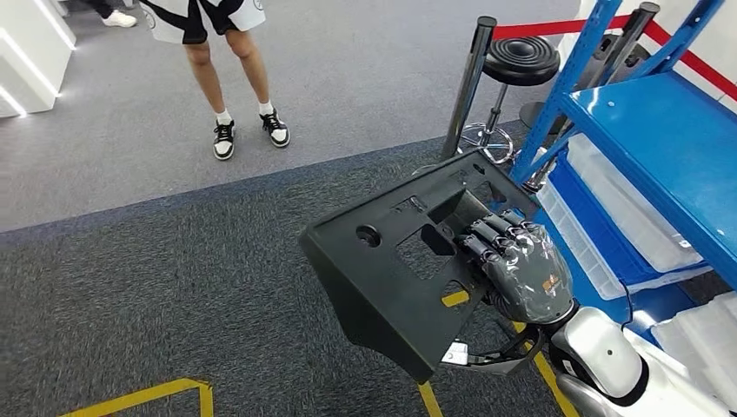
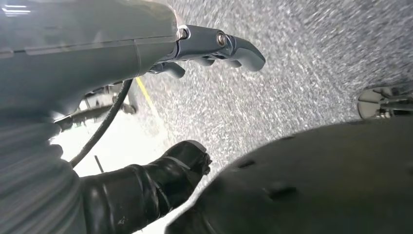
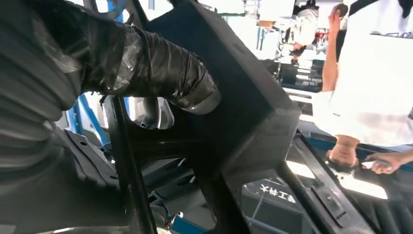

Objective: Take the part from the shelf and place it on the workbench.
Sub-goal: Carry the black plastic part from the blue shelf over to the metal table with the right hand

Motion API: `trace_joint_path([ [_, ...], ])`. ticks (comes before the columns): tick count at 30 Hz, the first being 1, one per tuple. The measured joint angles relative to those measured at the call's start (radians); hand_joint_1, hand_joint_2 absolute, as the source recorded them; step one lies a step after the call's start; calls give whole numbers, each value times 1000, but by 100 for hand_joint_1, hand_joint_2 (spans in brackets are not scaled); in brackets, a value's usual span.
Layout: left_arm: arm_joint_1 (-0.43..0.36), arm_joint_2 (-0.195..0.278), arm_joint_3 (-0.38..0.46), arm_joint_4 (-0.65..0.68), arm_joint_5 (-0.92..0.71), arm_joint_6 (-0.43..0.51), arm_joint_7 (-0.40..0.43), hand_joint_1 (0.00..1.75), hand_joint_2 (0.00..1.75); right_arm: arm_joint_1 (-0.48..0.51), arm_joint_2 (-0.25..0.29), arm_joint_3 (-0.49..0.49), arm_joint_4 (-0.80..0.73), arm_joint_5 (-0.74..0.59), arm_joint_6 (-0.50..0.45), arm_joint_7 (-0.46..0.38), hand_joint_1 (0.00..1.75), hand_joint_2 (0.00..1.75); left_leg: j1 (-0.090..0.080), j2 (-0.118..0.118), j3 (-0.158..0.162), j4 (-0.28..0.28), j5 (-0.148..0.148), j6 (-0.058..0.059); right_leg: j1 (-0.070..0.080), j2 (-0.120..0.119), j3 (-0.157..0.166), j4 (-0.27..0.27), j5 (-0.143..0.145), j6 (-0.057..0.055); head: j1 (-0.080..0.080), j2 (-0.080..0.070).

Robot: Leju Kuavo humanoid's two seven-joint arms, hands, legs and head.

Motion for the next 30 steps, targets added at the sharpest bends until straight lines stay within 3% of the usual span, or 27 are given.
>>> trace_joint_path([
  [2, -2, 0, -3, 0, -1, -1, 2, 0, 175, 1, 0, -3, 1, 5, -1, 3, 175, 175, 0, -27, -15, 22, -3, -5, -1, 35, 74, -130, 41, -5, 0, 0],
  [4, -5, 0, -7, 0, -2, -1, 4, 0, 175, 2, 0, -8, 1, 8, -2, 6, 175, 175, 2, -50, -32, 35, -3, -14, 0, 56, 102, -189, 47, -9, 0, 0],
  [6, -5, 0, -10, 0, -2, -2, 7, 0, 175, 4, 0, -12, 1, 13, -3, 10, 175, 175, 3, -71, -42, 35, 2, -26, 1, 36, 102, -196, 51, -15, 0, 0],
  [7, -4, 1, -11, 0, -3, -3, 8, 0, 175, 5, 0, -14, 1, 15, -4, 12, 175, 175, 3, -69, -45, 38, 1, -31, -1, 24, 105, -202, 54, -20, 0, 0],
  [9, -5, 3, -13, 1, -3, -6, 12, 0, 175, 7, 0, -19, 1, 17, -9, 14, 175, 175, 1, -29, -70, 85, -30, -42, -6, -3, 112, -217, 61, -30, -3, 0],
  [11, -7, 3, -15, 1, -3, -8, 17, 0, 175, 11, 0, -24, 1, 18, -14, 14, 175, 175, 11, 24, -129, 202, -91, -55, -4, -28, 114, -223, 63, -35, -5, 0],
  [13, -7, 3, -15, 1, 0, -8, 22, 0, 175, 15, 0, -26, 1, 20, -17, 15, 175, 175, 24, 41, -179, 297, -120, -66, -2, -55, 114, -223, 63, -34, -5, 0],
  [14, -7, 3, -15, 1, 1, -9, 25, 0, 175, 17, 0, -26, 1, 20, -17, 15, 175, 175, 30, 45, -180, 297, -108, -70, -1, -69, 114, -222, 62, -33, -5, 0],
  [16, -7, 3, -15, 1, 3, -10, 30, 0, 175, 18, 0, -29, 1, 20, -17, 14, 175, 175, 36, 69, -123, 184, -42, -74, -2, -92, 119, -222, 58, -27, -5, 0],
  [18, -7, 3, -16, 1, 3, -15, 35, 0, 175, 16, -1, -36, 1, 17, -16, 12, 175, 175, 30, 114, -62, 63, 1, -69, 0, -112, 125, -222, 54, -18, -5, 0],
  [19, -6, 3, -16, 1, 3, -18, 36, 0, 175, 15, -1, -39, 1, 15, -16, 11, 175, 175, 25, 127, -49, 34, 7, -64, 1, -121, 126, -222, 53, -12, -5, 0],
  [20, -5, 3, -17, 1, 3, -20, 37, 0, 175, 14, -1, -41, 1, 13, -15, 9, 175, 175, 19, 126, -50, 27, 5, -57, 2, -130, 128, -224, 53, -6, -4, 0],
  [22, -2, 4, -17, 1, 5, -25, 36, 0, 175, 10, -2, -42, 2, 7, -13, 6, 175, 175, 15, 99, -50, 16, 13, -40, -4, -141, 131, -225, 50, 9, -4, 0],
  [24, -4, 4, -17, 1, 7, -31, 33, 0, 175, 5, -2, -43, 3, 0, -11, 2, 175, 175, 16, 73, -41, 0, 24, -21, -11, -97, 118, -185, 19, 16, -4, 0],
  [26, -6, 4, -17, 1, 8, -35, 25, 0, 175, 0, -2, -43, 6, -5, -5, -1, 175, 175, 16, 50, -36, -5, 30, -10, -11, -31, 65, -70, -43, 13, -3, 0],
  [27, -7, 3, -17, 1, 8, -36, 22, 0, 175, -1, -2, -43, 8, -6, -2, -2, 175, 175, 14, 37, -37, -4, 31, -7, -9, -16, 33, -4, -69, 12, -3, 0],
  [28, -7, 3, -17, 1, 8, -35, 19, 0, 175, -2, -2, -43, 10, -7, 2, -2, 175, 175, 13, 22, -37, -1, 30, -6, -7, -9, 6, 43, -79, 12, -3, 0],
  [29, -7, 2, -17, 1, 8, -33, 17, 0, 175, -3, -2, -43, 12, -7, 4, -3, 175, 175, 12, 5, -37, 2, 29, -6, -6, -7, -5, 56, -68, 12, -3, 0],
  [30, -6, 1, -17, 1, 7, -27, 16, 0, 175, -6, -2, -42, 13, -7, 7, -2, 175, 175, 11, -11, -37, 8, 27, -6, -5, -4, 2, 30, -39, 10, -3, 0],
])
